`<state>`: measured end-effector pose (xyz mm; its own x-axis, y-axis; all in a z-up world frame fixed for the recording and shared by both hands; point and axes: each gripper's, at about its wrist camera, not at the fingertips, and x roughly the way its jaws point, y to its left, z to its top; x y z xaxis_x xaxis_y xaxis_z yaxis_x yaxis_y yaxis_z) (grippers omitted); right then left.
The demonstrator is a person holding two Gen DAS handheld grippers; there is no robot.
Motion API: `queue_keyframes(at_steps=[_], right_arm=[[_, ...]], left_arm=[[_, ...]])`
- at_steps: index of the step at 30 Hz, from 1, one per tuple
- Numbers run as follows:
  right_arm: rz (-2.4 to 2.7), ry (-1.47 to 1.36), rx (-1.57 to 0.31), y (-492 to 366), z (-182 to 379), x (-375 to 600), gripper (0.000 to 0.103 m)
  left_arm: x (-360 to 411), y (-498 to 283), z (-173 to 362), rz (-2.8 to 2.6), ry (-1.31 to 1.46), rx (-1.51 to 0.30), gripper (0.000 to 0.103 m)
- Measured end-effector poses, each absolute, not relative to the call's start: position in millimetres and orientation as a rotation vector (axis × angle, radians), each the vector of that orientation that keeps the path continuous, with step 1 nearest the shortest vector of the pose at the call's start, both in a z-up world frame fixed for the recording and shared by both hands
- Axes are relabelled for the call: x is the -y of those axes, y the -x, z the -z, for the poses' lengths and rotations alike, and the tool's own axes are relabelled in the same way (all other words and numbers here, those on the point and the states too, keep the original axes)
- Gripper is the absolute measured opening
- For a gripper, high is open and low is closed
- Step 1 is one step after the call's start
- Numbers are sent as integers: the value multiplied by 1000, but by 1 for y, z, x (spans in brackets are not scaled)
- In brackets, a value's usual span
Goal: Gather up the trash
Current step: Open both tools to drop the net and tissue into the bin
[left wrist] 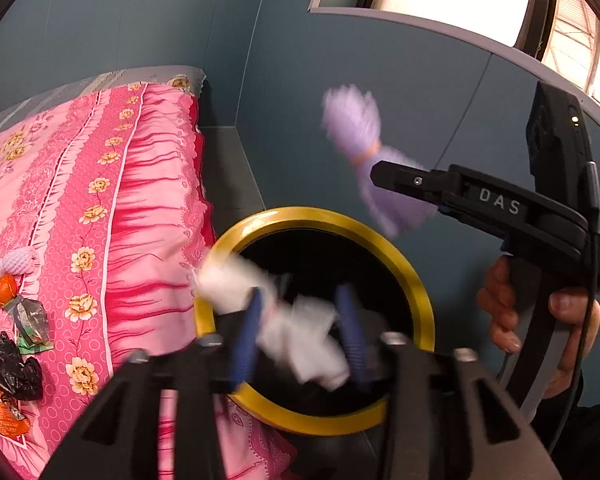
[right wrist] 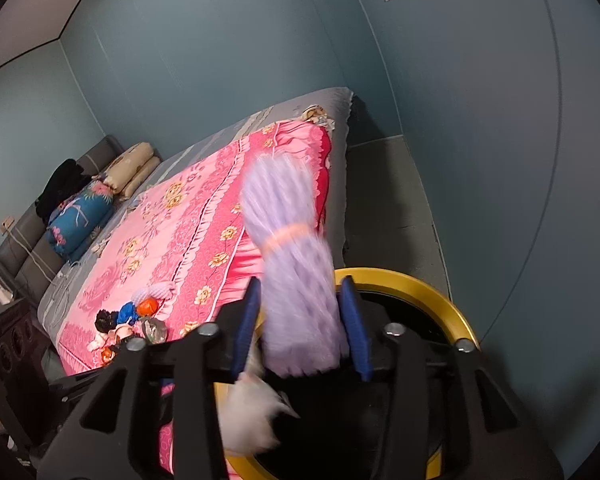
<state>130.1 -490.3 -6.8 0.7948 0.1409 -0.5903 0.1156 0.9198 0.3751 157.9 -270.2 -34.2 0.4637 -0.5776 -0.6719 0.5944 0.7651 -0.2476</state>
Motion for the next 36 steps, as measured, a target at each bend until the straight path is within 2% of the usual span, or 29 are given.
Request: queue_keyframes(at_steps=[5, 15, 26, 36], right_arm=[[24, -417, -625, -126, 2, 496, 53], [-32, -368, -534, -122, -13, 483, 76], [-242, -251, -443, -134, -41, 403, 86], [-362, -203, -441, -149, -53, 344, 91]], left_arm=[[257, -161, 31, 689, 7, -816, 62], [200, -172, 18, 521, 76, -745, 83], [127, -172, -4, 354, 130, -638, 94], [39, -168, -9, 162, 182, -576, 95]])
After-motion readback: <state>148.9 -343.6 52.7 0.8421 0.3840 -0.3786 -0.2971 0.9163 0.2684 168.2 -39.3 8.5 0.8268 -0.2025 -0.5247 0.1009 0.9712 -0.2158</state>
